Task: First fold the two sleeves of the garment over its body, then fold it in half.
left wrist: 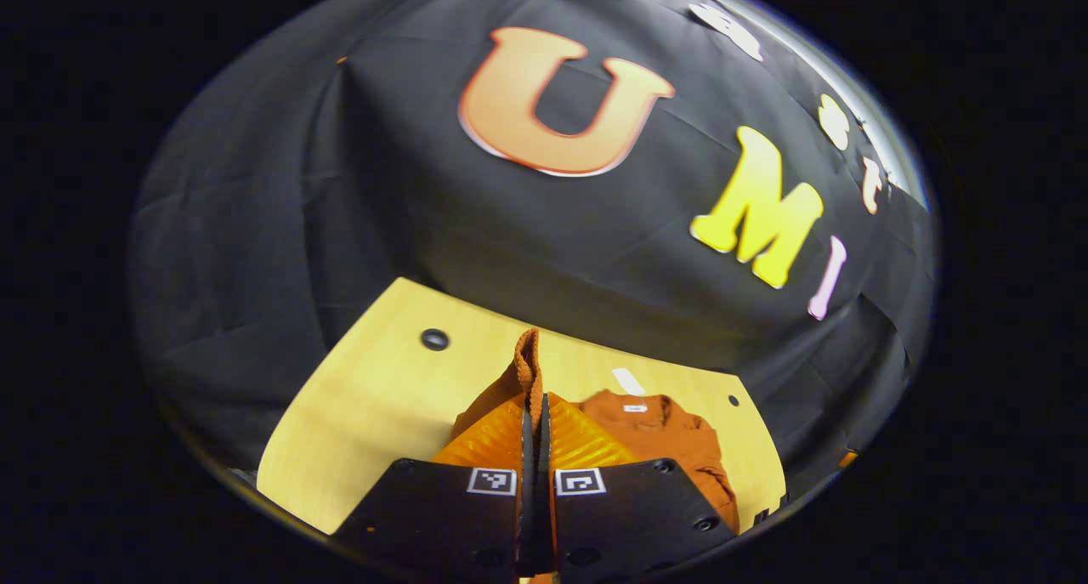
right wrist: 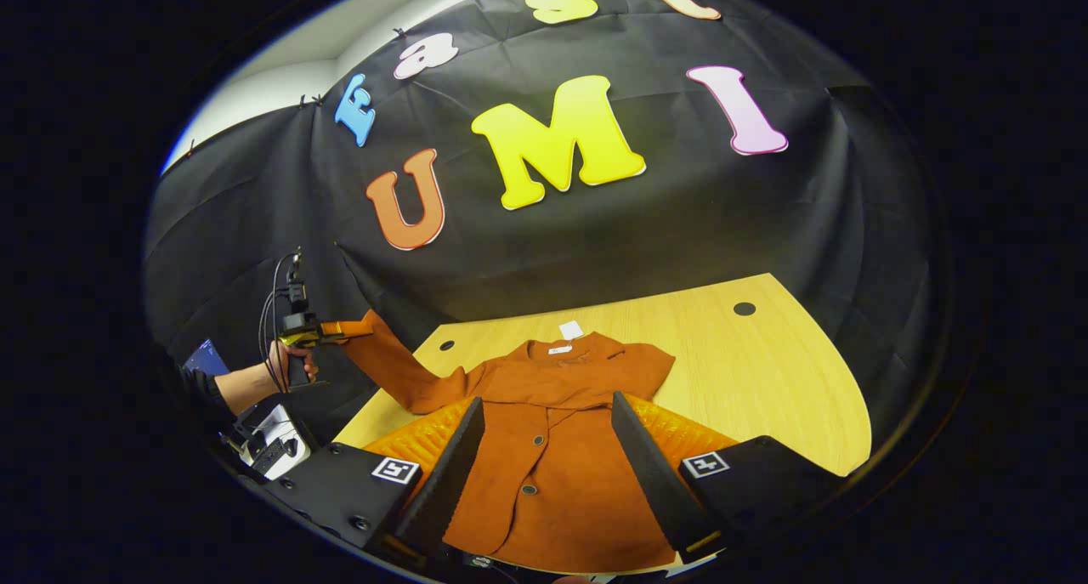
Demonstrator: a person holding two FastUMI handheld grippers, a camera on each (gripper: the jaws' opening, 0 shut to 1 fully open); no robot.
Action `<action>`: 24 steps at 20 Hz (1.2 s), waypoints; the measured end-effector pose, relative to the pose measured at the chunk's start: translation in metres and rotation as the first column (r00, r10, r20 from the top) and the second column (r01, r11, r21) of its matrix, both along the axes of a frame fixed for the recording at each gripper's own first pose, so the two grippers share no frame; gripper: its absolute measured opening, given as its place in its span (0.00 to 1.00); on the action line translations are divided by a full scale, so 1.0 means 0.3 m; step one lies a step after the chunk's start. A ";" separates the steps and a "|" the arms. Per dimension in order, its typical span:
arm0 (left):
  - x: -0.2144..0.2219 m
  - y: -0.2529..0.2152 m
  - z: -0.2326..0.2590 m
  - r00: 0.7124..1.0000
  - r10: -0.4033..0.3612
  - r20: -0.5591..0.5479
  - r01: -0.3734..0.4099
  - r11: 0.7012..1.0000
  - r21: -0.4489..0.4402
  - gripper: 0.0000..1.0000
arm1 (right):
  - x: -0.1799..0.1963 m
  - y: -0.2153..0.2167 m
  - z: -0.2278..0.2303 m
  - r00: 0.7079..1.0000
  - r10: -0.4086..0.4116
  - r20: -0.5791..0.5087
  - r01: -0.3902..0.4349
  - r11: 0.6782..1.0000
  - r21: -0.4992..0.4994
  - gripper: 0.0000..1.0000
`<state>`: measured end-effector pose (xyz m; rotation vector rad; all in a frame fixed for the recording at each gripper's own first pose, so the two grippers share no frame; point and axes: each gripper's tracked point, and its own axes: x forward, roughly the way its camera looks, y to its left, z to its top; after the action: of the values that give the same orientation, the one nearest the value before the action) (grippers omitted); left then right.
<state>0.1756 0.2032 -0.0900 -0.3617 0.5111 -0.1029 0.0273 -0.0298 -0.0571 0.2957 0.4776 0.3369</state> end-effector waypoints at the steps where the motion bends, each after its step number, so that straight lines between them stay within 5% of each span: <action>1: 0.009 -0.089 0.041 0.999 -0.035 0.006 0.035 0.999 0.010 0.03 | -0.005 -0.027 0.003 1.000 0.000 0.007 0.000 1.000 0.008 0.96; 7: 0.107 -0.638 0.117 0.980 -0.199 0.007 0.198 0.980 0.027 0.03 | -0.014 -0.251 0.027 0.999 -0.032 0.043 0.030 0.999 0.039 0.96; 12: 0.166 -1.026 -0.063 0.949 -0.308 -0.070 0.310 0.950 0.033 0.03 | -0.065 -0.491 -0.004 0.991 -0.129 0.036 0.126 0.990 0.056 0.96; 17: 0.241 -1.262 -0.322 0.935 -0.302 -0.187 0.307 0.952 -0.002 0.03 | -0.099 -0.680 -0.011 0.971 -0.237 0.030 0.235 0.970 0.068 0.96; 24: 0.204 -1.371 -0.627 0.922 -0.214 -0.323 0.234 0.972 0.023 0.03 | -0.163 -0.852 -0.056 0.949 -0.315 -0.001 0.314 0.949 0.036 0.96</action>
<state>0.2369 -0.2081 -0.2781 -0.2591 0.8752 -0.2529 -0.0216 -0.2853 -0.0739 0.3998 0.4118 0.0346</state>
